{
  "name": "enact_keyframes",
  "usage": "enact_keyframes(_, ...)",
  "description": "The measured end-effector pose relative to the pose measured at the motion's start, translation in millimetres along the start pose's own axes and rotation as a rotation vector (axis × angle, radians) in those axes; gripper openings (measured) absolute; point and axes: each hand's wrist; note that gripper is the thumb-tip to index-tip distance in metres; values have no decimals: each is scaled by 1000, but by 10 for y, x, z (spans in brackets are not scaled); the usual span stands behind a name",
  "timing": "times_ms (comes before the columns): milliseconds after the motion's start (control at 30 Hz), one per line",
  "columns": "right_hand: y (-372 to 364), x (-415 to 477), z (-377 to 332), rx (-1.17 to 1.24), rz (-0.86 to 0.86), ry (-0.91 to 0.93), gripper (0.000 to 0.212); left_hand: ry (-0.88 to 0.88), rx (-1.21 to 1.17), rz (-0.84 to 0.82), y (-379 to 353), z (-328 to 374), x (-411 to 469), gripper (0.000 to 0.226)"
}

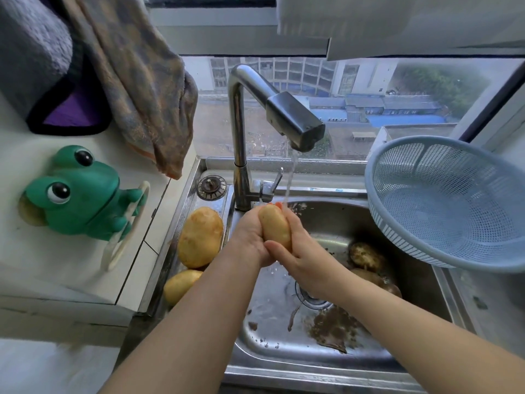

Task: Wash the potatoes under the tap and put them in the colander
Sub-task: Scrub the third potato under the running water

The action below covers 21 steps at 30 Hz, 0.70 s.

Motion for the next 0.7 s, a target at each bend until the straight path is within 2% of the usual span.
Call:
enact_keyframes(100,-13,6,-25,-9,3,75,75,47,-62,21,13,35,-24,58)
enact_keyframes(167,-37,39,-5,24,29,104,71,10,-102,27,-17,11,-37,69)
enact_keyframes(233,-39,74,5,105,93,115,62,-112,-126,53,-63,-40,-48,65)
enact_keyframes(300,-46,107,-3,192,151,106,48,-272,-143,64,-95,-113,-77,45)
enact_keyframes(367,-66,122,-24,324,198,96,32,-360,-168,76,-136,-190,-146,31)
enact_keyframes(467,-62,142,-87,574,299,17,12,-456,-117,85,-164,-309,-168,31)
enact_keyframes(500,-49,151,-93,633,303,-21,14,-472,-100,101,-166,-329,-166,32)
enact_keyframes(567,3,163,-91,623,203,-88,22,-453,-78,137,-163,-292,-170,31)
enact_keyframes(700,150,155,-81,675,-156,-143,32,-277,-48,173,-113,-110,-167,33)
Point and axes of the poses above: each hand's wrist, its own x-axis towards the middle knuckle, its own y-axis out of the back of the hand, z = x × y, and after that the axes turned 1 degree about x, right-handed
